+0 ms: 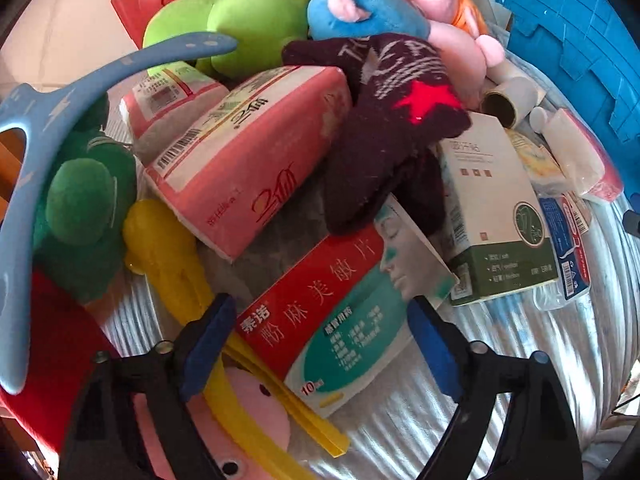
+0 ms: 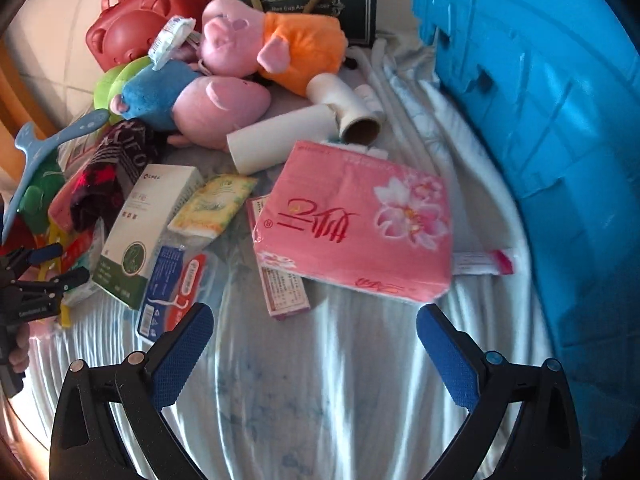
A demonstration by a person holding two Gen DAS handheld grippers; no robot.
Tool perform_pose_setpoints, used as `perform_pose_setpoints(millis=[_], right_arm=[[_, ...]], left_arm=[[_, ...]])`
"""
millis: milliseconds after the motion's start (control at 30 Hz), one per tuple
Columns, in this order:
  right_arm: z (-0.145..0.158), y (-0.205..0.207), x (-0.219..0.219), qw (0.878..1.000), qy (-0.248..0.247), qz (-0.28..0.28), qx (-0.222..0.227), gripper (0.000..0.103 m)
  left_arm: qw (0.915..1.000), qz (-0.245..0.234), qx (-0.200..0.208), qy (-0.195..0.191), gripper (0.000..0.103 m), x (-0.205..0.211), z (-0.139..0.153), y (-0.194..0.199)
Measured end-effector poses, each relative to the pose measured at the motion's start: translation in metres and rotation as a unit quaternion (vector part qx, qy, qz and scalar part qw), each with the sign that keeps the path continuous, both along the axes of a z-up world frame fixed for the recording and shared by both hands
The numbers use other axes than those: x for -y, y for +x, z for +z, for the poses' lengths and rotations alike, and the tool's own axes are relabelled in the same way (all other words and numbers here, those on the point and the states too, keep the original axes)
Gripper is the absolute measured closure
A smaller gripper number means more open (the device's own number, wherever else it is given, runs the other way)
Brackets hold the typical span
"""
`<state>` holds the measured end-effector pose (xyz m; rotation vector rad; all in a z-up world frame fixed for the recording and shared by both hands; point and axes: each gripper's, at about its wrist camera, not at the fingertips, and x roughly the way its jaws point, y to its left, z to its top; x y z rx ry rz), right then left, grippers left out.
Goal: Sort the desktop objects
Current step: 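Grasp the red-and-teal medicine box with the left tool while the right tool grasps a slim pink box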
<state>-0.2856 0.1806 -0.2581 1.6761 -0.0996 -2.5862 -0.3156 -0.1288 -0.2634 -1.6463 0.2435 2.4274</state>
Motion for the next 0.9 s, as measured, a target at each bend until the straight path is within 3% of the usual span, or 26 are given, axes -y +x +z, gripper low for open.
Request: perform_pose_setpoints(millis=[167, 233, 267, 300, 333, 400, 567, 667, 767, 900], right_arm=[[-0.018, -0.015, 0.006, 0.999, 0.008, 0.015, 0.030, 0.000], [-0.022, -0.020, 0.008, 0.999, 0.011, 0.017, 0.037, 0.000], [-0.024, -0.023, 0.008, 0.999, 0.010, 0.018, 0.041, 0.002], [-0.025, -0.025, 0.009, 0.999, 0.011, 0.019, 0.042, 0.011], [-0.025, -0.028, 0.010, 0.999, 0.015, 0.021, 0.044, 0.024], [-0.027, -0.031, 0.011, 0.998, 0.018, 0.027, 0.049, 0.040], [-0.028, -0.032, 0.016, 0.997, 0.009, 0.048, 0.057, 0.041], [-0.032, -0.037, 0.026, 0.996, 0.013, 0.064, 0.060, 0.043], [-0.039, -0.044, 0.034, 0.995, 0.020, 0.067, 0.064, 0.062], [-0.037, -0.042, 0.038, 0.995, 0.026, 0.073, 0.063, 0.074]], left_arm=[[0.9985, -0.050, 0.001, -0.023, 0.012, -0.008, -0.002, 0.013], [0.9966, -0.063, 0.002, -0.052, 0.011, -0.017, -0.010, 0.013], [0.9950, -0.068, -0.003, -0.073, 0.006, -0.024, -0.014, 0.013], [0.9941, -0.070, -0.013, -0.082, 0.005, -0.028, -0.015, 0.012], [0.9956, -0.062, -0.007, -0.070, 0.005, -0.028, -0.015, 0.007], [0.9989, -0.023, 0.015, -0.037, 0.007, -0.020, -0.016, -0.006], [0.9955, 0.058, 0.049, 0.057, 0.008, -0.002, -0.005, -0.021], [0.9968, 0.052, 0.049, 0.035, 0.008, -0.011, -0.009, -0.023], [0.9960, 0.067, 0.051, 0.029, 0.012, -0.019, -0.011, -0.020], [0.9938, 0.094, 0.050, 0.032, 0.018, -0.020, -0.002, -0.008]])
